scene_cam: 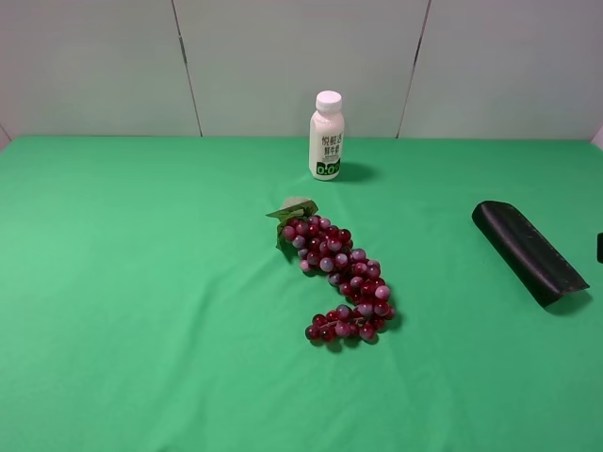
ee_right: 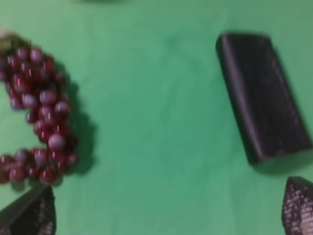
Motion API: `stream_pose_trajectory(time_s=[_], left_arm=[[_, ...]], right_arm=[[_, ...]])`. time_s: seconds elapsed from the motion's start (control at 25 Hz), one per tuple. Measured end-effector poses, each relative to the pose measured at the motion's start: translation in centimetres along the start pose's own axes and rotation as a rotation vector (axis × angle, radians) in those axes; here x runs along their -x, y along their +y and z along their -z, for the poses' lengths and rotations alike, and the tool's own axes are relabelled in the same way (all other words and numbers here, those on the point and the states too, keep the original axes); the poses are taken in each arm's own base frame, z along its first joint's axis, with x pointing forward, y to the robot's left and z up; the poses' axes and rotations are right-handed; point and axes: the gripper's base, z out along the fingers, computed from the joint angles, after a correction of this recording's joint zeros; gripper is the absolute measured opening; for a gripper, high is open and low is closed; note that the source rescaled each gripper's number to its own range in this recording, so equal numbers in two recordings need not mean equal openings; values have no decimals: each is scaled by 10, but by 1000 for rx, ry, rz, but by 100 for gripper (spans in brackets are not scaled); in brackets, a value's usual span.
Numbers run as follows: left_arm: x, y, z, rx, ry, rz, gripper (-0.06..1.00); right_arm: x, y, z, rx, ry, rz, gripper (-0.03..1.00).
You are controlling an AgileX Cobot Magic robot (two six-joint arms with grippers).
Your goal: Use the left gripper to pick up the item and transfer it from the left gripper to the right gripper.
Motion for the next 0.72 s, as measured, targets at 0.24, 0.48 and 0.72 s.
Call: stream_pose_trajectory(time_s=[0.24,0.48,0.72], left_arm=[[0,0,0,0,0,0,100],[0,0,0,0,0,0,100],[0,0,0,-1,0,0,100]], right_arm=[[-16,2,27,-27,-134,-17,100],[-37,-2,40,-86,-207,-55,100],[-59,-3,41,-110,-261,-63,100]])
